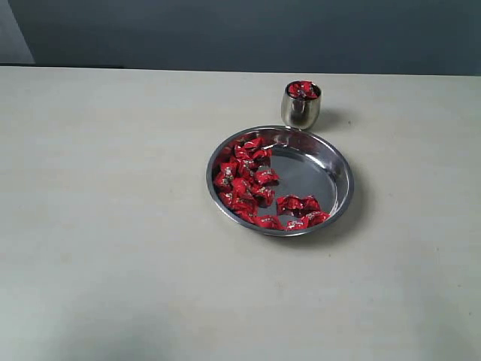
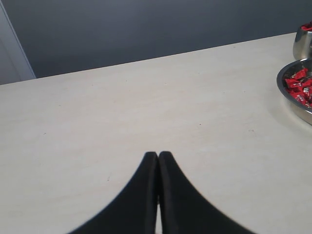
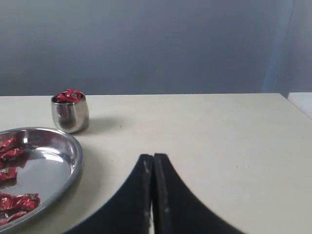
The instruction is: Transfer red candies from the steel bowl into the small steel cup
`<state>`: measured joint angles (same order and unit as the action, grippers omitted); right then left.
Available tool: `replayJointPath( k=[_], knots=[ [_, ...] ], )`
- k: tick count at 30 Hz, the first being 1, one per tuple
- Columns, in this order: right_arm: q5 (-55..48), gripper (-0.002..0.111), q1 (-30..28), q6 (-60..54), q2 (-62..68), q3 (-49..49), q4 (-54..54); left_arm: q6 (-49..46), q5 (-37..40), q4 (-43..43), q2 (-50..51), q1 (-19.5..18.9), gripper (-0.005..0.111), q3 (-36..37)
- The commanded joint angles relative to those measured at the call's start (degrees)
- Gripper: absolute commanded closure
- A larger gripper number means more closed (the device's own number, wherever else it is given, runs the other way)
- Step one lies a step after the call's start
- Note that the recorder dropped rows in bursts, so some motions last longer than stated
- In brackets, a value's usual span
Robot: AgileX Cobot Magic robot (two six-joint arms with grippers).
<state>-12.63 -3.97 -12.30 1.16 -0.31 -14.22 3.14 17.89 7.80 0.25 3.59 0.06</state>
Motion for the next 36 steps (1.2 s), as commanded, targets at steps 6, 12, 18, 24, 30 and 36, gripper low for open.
replayJointPath(
  k=[6,12,18,24,30,36],
  knots=[
    [-2.53,0.108,-9.67,3.14,-1.00,0.31,3.63,0.32,-0.20,-0.02,-0.25,0.60,0.106,-0.06],
    [-5.99,0.108,-13.35,8.34,-1.16,0.31,6.97,0.32,-0.20,-0.02,-0.25,0.60,0.106,-0.06],
    [-6.10,0.108,-13.70,8.74,-1.16,0.31,7.70,0.32,-0.20,-0.02,-0.25,0.60,0.106,-0.06],
    [-6.10,0.108,-14.90,11.51,-1.16,0.31,9.20,0.32,-0.20,-0.02,-0.25,0.60,0.106,-0.06],
    [-5.72,0.108,-14.90,11.51,-1.16,0.31,5.83,0.32,-0.20,-0.02,-0.25,0.60,0.106,-0.06],
    [-5.72,0.108,-14.90,11.51,-1.16,0.31,5.83,0.32,-0.20,-0.02,-0.25,0.60,0.106,-0.06]
  ],
)
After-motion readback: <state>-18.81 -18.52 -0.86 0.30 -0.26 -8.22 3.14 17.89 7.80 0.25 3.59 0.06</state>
